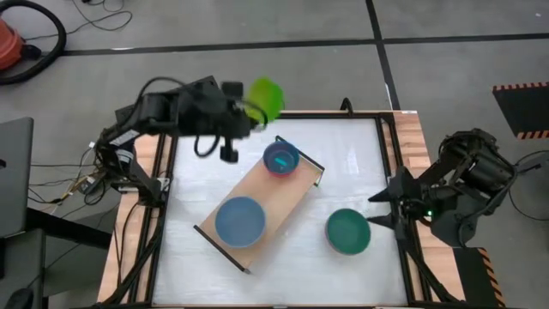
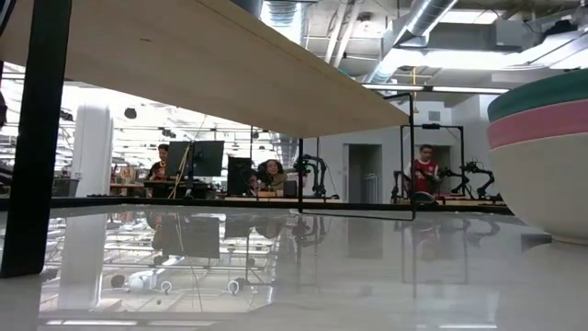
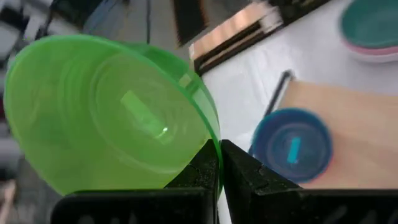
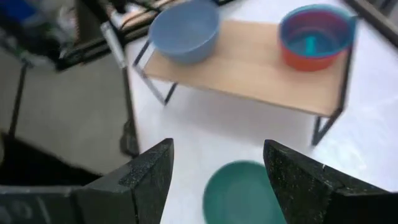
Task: Place and stack bowls onto a shelf
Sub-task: Stack the light green bowl onto the light blue bowl on the shelf
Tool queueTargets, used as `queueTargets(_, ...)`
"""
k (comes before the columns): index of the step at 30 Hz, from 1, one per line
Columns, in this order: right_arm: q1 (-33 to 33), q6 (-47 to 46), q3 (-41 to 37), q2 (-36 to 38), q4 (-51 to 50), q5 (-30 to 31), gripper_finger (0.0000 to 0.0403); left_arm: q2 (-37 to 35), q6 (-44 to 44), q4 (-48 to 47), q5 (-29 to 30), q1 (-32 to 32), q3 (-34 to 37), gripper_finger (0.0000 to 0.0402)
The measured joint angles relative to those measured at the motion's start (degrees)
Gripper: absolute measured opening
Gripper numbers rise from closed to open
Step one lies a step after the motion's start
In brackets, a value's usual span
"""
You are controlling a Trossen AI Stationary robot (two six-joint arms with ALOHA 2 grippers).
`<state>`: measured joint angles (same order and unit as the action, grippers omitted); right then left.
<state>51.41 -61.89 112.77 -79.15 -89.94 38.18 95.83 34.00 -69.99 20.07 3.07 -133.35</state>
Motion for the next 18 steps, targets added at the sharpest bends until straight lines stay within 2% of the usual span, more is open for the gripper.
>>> queueTargets(2,-0.2,-1.0,-0.6,0.3,0.1,1.7,0.0276,-0.3,-2.6,-0.7,-2.0,3.2,0.0,0.0)
queueTargets(6,-0.2,-0.8,-0.8,0.6,-0.2,4.5,0.0276,-0.3,-6.3,0.4,-11.2,9.0,0.9,0.0)
queueTargets(11,-0.2,2.7,-0.8,0.9,-0.1,5.6,0.0276,-0.1,-7.5,8.3,-11.4,11.6,7.7,0.0)
queueTargets(18,0.0,8.1,-0.8,1.6,-0.1,5.5,0.0276,-0.1,-11.1,21.1,-8.7,10.4,19.8,0.0)
